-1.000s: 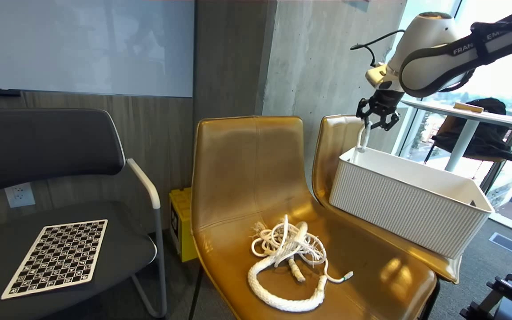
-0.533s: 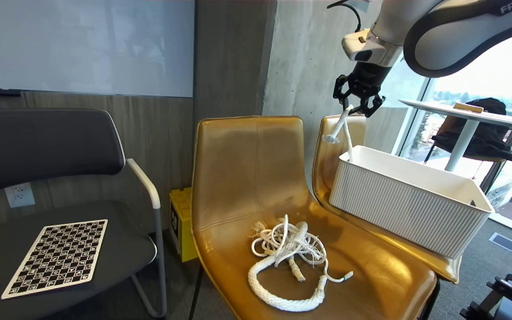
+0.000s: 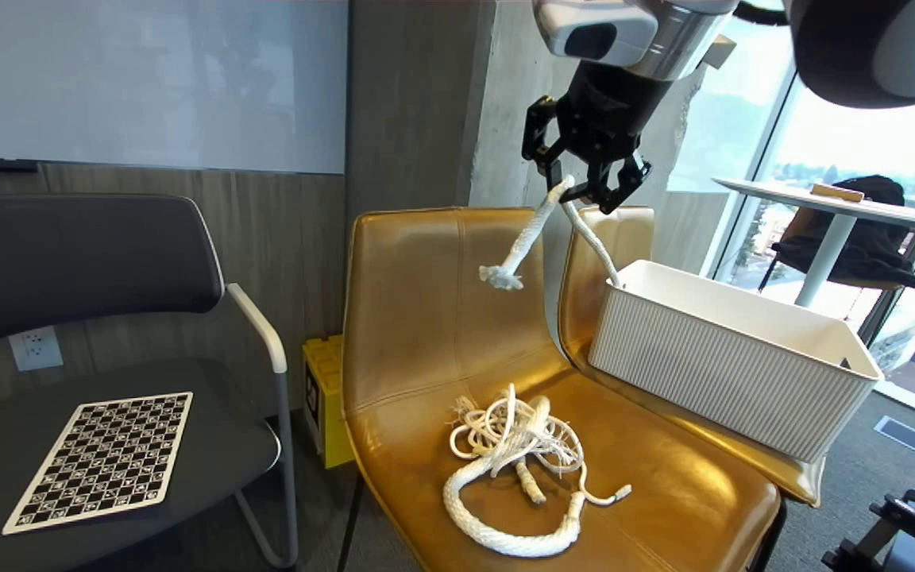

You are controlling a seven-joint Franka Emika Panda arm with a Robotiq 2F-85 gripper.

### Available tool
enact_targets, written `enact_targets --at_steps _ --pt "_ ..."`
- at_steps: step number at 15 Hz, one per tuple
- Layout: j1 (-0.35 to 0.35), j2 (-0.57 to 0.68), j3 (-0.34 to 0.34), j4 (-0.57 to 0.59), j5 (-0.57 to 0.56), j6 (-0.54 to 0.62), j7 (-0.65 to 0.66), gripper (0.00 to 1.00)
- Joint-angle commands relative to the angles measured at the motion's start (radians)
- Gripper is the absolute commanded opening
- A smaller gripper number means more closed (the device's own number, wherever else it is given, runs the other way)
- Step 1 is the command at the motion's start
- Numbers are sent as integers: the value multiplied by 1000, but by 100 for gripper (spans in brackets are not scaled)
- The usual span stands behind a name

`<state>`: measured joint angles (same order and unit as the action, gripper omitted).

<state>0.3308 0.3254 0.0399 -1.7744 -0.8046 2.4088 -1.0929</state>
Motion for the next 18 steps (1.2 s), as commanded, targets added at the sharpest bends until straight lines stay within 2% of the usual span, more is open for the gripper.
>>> enact_targets --at_steps 1,4,6,9,13,18 --pt "59 -55 113 -29 -64 -119 126 3" --pt "95 -15 194 42 -70 -195 153 3" --pt "97 -6 219 51 -68 -217 156 3" --pt "65 -24 223 9 -51 -196 158 3" --pt "48 5 225 20 -54 -190 167 3" --pt "-21 13 202 -83 -25 -152 193 3"
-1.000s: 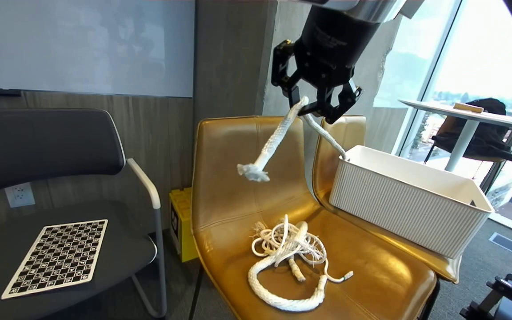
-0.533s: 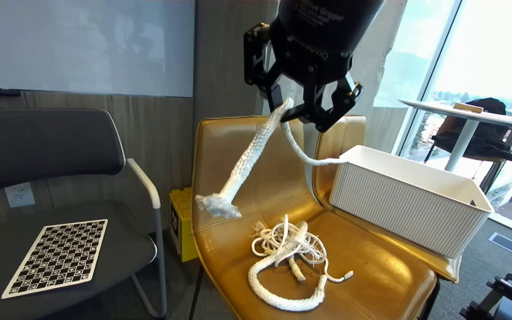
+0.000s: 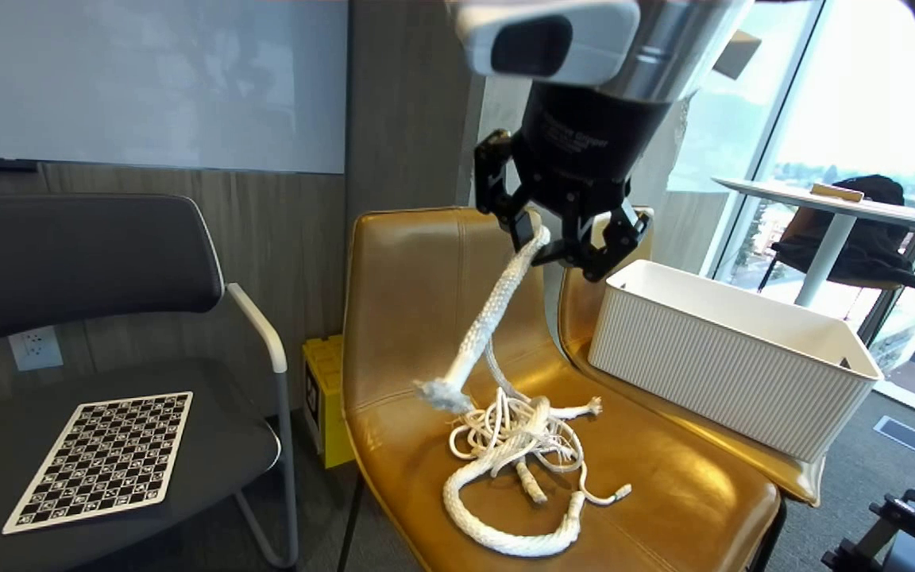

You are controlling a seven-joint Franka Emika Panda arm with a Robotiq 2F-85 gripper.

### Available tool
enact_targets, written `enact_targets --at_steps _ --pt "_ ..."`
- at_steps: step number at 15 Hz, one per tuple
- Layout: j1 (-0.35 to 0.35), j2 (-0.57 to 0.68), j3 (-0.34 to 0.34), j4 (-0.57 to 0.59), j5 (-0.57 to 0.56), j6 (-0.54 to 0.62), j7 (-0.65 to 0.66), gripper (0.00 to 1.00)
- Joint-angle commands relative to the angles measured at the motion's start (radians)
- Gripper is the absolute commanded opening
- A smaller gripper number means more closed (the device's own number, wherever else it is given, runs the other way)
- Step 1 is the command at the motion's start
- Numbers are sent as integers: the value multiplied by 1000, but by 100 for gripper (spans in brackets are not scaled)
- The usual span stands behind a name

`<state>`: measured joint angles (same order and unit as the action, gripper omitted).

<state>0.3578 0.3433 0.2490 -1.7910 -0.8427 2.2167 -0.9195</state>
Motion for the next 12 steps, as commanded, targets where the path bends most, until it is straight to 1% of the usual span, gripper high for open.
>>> enact_targets --at_steps 1,3,5,7,8,12 --pt "-66 -2 -13 -91 13 53 25 3" --pt "-101 5 -28 -141 -3 85 37 3" --pt "-129 17 -39 -162 -5 112 31 3" --pt "-146 37 -49 -166 -9 135 28 11" --pt "-154 47 -52 -162 -8 140 21 32" --pt "-173 69 -58 -142 2 147 -2 59"
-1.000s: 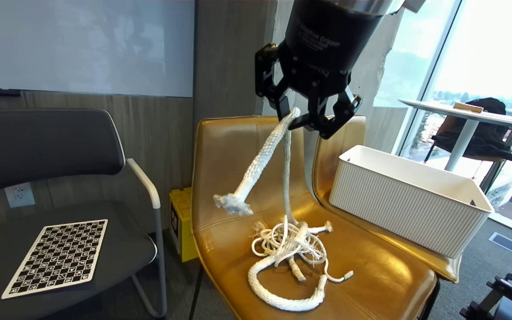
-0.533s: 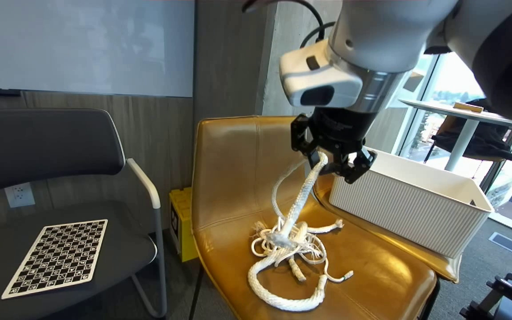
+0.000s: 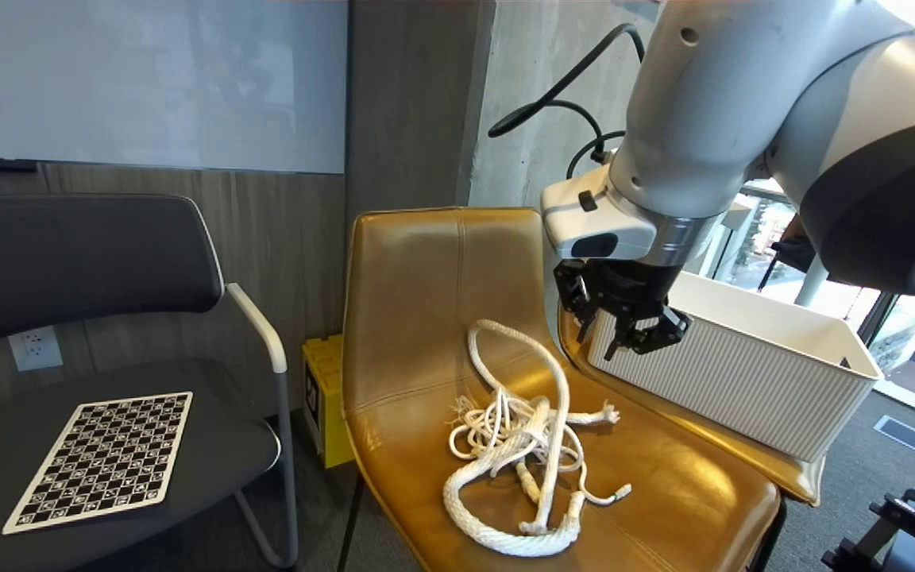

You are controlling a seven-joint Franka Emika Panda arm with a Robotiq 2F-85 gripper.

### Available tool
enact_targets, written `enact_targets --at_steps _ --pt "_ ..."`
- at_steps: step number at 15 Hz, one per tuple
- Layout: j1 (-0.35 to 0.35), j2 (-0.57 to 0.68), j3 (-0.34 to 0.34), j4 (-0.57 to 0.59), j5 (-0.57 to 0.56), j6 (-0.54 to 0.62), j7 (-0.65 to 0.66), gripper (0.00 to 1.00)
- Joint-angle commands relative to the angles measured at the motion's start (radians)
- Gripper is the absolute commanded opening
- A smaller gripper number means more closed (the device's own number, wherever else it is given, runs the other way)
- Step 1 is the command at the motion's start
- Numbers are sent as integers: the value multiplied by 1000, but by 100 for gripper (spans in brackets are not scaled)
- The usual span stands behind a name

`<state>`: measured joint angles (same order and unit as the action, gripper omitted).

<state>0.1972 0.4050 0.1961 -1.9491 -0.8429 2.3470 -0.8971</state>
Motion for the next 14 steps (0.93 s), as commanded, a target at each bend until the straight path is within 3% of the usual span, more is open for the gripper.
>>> enact_targets --at_steps 1,6,9,11,14 --pt "-17 4 -5 19 4 16 -32 67" --pt "-79 -7 -1 23 66 35 -141 100" --pt "-154 -23 10 8 225 59 -328 100" --pt "-276 -40 89 -5 357 62 -497 100" --pt "-402 -75 137 11 520 10 -734 100"
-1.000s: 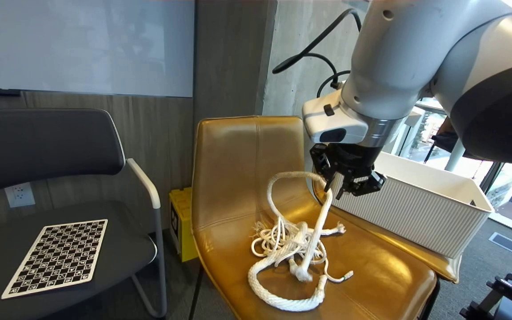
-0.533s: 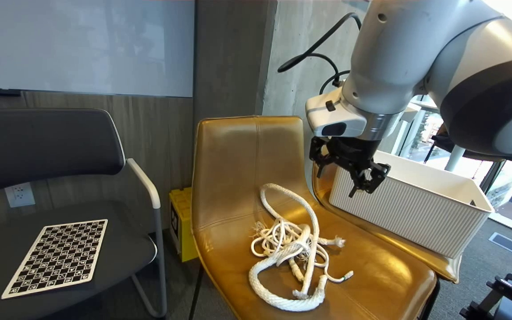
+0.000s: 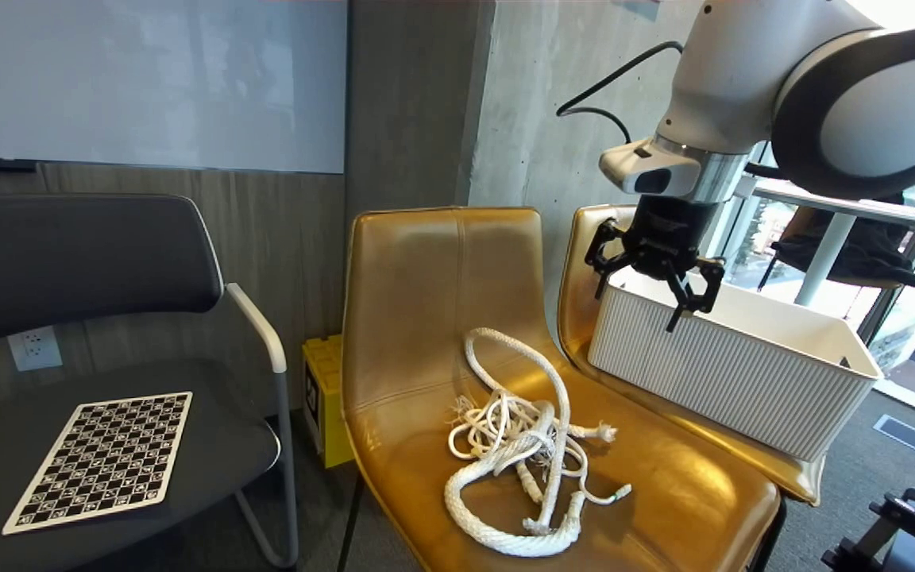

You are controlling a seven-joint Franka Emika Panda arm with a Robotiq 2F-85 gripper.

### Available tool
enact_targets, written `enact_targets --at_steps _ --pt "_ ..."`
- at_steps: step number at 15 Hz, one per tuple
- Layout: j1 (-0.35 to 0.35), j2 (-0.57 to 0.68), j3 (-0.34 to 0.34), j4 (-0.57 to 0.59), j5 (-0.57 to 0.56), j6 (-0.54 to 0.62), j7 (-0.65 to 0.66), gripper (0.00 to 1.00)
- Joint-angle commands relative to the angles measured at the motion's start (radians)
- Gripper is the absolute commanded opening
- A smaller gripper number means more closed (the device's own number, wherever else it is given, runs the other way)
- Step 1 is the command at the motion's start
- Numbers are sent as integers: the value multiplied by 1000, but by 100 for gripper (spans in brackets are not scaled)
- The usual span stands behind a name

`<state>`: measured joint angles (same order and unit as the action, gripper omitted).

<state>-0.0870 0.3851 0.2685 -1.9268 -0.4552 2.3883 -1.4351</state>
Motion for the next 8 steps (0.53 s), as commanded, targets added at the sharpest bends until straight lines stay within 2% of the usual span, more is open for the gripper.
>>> enact_targets --at_steps 1,2,3,6,8 --pt "-143 -74 59 -3 182 -52 -274 100" --pt "-176 -93 60 10 216 -81 -340 100" --pt "-126 -118 -25 20 270 -101 -415 100" --pt "-127 -154 -110 36 311 -151 -554 100" --pt "-128 -152 -159 20 320 -126 -654 100"
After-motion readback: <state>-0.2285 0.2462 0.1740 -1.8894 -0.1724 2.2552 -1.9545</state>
